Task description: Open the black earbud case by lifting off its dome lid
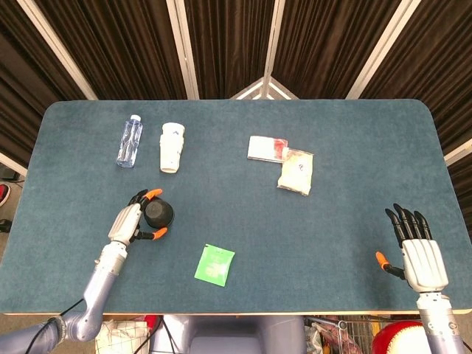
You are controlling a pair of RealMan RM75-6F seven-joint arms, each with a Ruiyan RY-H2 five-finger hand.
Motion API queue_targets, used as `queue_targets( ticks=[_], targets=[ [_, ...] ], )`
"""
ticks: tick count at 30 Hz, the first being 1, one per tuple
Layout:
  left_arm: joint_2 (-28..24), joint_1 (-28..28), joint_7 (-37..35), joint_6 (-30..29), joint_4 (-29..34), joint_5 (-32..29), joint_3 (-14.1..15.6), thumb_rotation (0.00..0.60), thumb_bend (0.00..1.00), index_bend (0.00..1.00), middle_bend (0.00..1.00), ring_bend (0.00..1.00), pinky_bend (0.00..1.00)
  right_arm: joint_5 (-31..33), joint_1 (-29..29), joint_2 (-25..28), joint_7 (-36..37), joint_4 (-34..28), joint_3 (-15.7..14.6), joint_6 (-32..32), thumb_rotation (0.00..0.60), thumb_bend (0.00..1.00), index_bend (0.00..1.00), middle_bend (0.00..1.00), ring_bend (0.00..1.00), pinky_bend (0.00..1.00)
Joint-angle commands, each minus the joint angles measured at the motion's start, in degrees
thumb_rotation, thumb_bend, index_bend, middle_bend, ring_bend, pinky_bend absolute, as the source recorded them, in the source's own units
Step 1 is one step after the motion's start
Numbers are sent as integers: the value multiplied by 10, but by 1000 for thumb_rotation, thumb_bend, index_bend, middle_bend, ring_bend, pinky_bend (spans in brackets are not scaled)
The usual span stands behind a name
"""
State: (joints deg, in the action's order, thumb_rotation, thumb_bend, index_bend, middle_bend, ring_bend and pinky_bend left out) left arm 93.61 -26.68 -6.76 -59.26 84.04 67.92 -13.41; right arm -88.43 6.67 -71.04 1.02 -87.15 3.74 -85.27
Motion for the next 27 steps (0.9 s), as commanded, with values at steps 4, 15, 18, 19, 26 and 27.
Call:
queue_targets(
  ticks=[4,15,18,19,26,27],
  targets=[
    [-87,-23,100,-3,177,-75,-57,600,510,164,383,0,0,0,0,2,2,0,0,0,600,288,68,24,68,11],
    [-179,-33,155,-4,291,-191,-78,600,510,191,417,0,0,2,3,1,2,2,2,3,600,289,68,24,68,11],
    [-163,-40,154,22,246,-220,-52,600,510,199,416,0,0,0,2,1,2,0,0,2,600,288,68,24,68,11],
    [-153,-43,152,32,228,-230,-45,600,510,201,415,0,0,-1,2,1,2,-1,0,1,600,288,68,24,68,11],
    [-97,-79,152,57,188,-233,-36,600,510,202,391,0,0,-3,0,1,3,-2,0,-4,600,289,68,24,68,11],
    [-101,-78,144,48,210,-223,-45,600,510,202,393,0,0,-2,-1,1,5,0,-1,-3,600,289,68,24,68,11]
  ],
)
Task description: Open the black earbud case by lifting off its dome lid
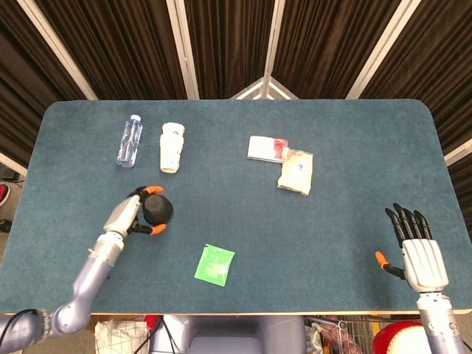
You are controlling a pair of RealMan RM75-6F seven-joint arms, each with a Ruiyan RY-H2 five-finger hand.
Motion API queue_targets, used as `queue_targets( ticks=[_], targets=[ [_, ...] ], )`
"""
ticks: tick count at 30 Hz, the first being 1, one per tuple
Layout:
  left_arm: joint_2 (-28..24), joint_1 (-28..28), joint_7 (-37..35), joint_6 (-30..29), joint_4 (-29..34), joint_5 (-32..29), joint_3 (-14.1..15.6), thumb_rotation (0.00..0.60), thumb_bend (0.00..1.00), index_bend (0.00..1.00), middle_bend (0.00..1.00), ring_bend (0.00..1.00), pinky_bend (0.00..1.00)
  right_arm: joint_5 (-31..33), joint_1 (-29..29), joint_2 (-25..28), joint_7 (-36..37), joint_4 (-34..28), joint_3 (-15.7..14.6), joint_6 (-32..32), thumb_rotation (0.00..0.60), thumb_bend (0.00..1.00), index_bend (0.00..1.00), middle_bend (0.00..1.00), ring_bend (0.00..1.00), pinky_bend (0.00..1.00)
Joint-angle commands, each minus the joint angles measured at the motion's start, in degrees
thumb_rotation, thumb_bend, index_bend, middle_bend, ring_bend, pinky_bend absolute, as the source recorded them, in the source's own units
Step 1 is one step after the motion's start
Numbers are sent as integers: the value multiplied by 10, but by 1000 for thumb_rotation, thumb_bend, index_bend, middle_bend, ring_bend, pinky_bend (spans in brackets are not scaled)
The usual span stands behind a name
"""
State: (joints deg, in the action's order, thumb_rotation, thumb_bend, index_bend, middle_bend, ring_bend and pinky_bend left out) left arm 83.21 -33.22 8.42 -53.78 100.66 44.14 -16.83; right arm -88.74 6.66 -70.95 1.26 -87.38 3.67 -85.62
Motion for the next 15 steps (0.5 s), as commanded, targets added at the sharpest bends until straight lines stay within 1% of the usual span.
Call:
queue_targets(
  ticks=[1,3,6,10,12,14,15],
  targets=[
    [-9,-9,-18,-25,85,37,-28,600,510,202,395,0,0,2,-1,0,3,3,-1,1,600,289,68,24,68,11],
    [-37,2,-26,-58,154,75,-47,600,510,202,401,0,0,2,-1,0,3,5,-1,1,600,289,68,24,68,11],
    [-84,23,-29,-102,244,120,-66,600,511,202,406,0,0,-1,-2,1,6,4,-2,0,600,289,68,24,68,11],
    [-145,59,-46,-137,313,155,-74,600,511,203,416,0,0,-6,-3,1,7,2,-4,-5,600,289,68,24,68,11],
    [-166,78,-63,-146,316,174,-64,600,511,203,419,0,0,-8,-4,1,7,1,-5,-7,600,289,68,24,68,11],
    [-171,90,-75,-144,289,180,-44,600,511,208,419,0,0,-9,-4,1,6,1,-6,-7,600,289,68,24,68,11],
    [-165,92,-84,-134,261,179,-29,600,511,213,418,0,0,-10,-4,1,6,1,-6,-7,600,289,68,24,68,11]
  ],
)
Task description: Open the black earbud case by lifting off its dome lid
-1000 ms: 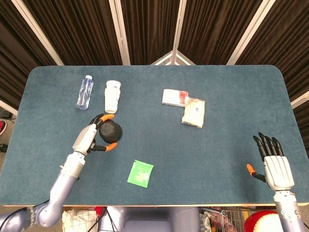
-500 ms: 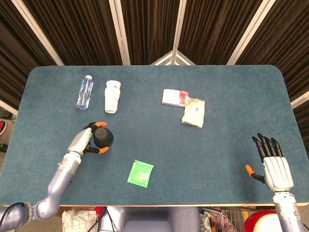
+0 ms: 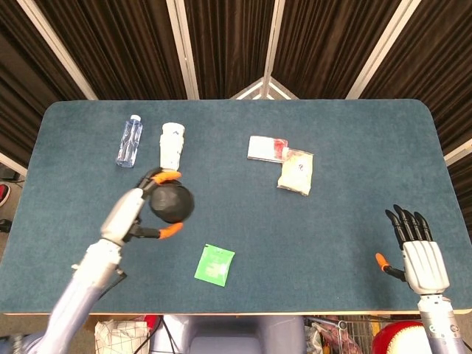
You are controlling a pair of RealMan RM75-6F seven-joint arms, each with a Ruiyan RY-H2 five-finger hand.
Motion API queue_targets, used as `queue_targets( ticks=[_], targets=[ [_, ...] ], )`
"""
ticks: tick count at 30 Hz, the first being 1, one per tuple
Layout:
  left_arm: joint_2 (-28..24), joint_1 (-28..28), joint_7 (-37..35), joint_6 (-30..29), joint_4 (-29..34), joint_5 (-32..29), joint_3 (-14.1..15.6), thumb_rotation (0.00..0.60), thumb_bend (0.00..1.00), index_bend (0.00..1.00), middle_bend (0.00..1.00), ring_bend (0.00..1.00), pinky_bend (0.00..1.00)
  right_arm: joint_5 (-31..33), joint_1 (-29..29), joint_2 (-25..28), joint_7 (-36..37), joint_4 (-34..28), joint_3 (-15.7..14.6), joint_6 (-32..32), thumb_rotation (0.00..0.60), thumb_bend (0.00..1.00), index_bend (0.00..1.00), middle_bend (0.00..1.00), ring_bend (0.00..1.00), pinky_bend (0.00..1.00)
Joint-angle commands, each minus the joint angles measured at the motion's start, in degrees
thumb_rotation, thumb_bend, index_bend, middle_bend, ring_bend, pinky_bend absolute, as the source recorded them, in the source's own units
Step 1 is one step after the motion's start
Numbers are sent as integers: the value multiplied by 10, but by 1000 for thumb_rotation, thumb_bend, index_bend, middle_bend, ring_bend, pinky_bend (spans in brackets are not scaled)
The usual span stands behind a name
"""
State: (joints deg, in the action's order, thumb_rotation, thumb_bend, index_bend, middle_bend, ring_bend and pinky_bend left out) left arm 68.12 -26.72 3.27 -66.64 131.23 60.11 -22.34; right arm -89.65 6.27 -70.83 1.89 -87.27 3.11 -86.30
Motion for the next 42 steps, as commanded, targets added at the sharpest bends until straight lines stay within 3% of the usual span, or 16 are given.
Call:
queue_targets(
  ticks=[1,7,11,13,15,20,23,27,32,34,42],
  targets=[
    [-4,27,-43,7,-75,16,40,600,511,217,418,0,0,-1,-1,0,-1,-1,-1,-1,600,289,68,24,68,11],
    [107,-5,-76,88,-269,-29,92,600,511,219,410,0,0,0,-3,0,-3,-1,-1,-2,600,288,68,24,68,11],
    [154,-28,-57,101,-313,-31,99,600,511,214,405,0,0,2,0,-1,-5,0,0,2,600,289,68,24,68,11],
    [152,-32,-50,85,-285,-17,88,600,511,214,406,0,0,4,1,-1,-6,-1,1,4,600,289,68,24,68,11],
    [110,-24,-54,39,-191,25,53,600,510,214,407,0,0,7,5,1,-6,-3,6,9,600,289,68,24,68,11],
    [10,12,-105,-5,-64,77,14,600,510,214,415,0,0,6,5,-3,-7,-1,3,11,600,289,68,24,68,11],
    [-41,45,-140,-24,-52,112,19,600,511,219,417,0,0,0,5,-4,-7,-2,0,7,600,289,68,24,68,11],
    [-52,55,-162,4,-103,109,56,600,510,223,417,0,0,-1,5,-5,-10,-2,-1,10,600,289,68,24,68,11],
    [28,27,-180,86,-259,59,106,600,511,230,415,0,0,3,6,-6,-12,-3,1,11,600,289,68,24,68,11],
    [59,17,-179,103,-301,45,111,600,511,230,412,0,0,5,6,-7,-14,-2,1,13,600,289,68,24,68,11],
    [115,-2,-161,111,-364,37,113,600,511,226,410,0,0,9,8,-9,-13,1,2,17,600,289,68,24,68,11]
  ],
)
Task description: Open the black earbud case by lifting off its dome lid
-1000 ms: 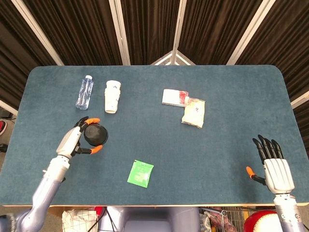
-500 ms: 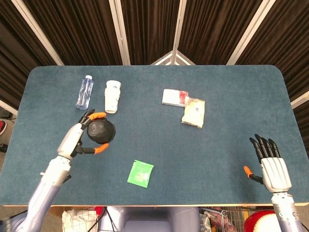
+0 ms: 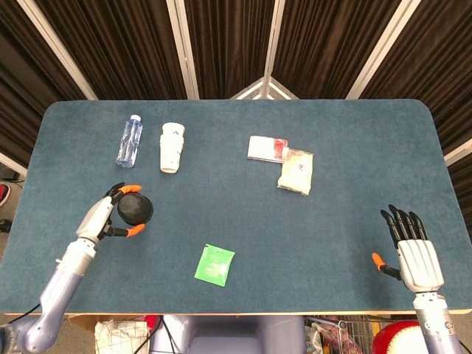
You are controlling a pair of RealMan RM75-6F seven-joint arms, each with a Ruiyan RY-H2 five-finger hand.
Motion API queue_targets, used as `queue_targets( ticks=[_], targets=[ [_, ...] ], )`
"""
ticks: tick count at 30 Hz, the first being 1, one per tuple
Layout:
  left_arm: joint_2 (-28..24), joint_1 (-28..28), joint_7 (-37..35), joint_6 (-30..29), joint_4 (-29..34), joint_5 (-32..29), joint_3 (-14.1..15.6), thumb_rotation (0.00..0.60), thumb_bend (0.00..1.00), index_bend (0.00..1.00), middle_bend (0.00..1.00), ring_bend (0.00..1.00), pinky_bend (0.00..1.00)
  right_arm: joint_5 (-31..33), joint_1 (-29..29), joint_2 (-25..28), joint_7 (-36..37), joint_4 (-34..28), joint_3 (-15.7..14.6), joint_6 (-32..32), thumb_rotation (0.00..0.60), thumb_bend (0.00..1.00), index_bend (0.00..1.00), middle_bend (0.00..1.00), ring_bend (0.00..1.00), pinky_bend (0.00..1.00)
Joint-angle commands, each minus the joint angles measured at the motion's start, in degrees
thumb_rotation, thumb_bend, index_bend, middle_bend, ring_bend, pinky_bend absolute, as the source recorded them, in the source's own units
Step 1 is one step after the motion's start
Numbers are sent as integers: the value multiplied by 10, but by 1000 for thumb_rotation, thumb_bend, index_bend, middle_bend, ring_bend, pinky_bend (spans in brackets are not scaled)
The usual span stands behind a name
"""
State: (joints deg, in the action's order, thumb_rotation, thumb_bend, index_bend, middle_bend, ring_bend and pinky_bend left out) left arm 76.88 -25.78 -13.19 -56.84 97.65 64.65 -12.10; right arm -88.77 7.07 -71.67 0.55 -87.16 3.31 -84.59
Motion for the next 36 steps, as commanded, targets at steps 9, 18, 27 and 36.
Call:
queue_targets(
  ticks=[9,18,27,36],
  targets=[
    [80,-22,67,-20,-85,-27,8,600,511,222,396,0,0,-10,-3,3,4,-4,-8,-4,600,289,68,24,68,11],
    [157,-40,130,-40,-170,-63,-5,600,510,215,384,0,0,-4,2,2,8,-1,-6,7,600,288,68,24,68,11],
    [203,-54,139,-14,-214,-70,0,600,510,214,376,0,0,0,3,1,13,2,-6,12,600,289,68,24,68,11],
    [220,-58,151,-2,-226,-72,3,600,510,214,287,0,0,0,4,-3,23,10,-6,14,600,289,68,24,68,11]
  ],
)
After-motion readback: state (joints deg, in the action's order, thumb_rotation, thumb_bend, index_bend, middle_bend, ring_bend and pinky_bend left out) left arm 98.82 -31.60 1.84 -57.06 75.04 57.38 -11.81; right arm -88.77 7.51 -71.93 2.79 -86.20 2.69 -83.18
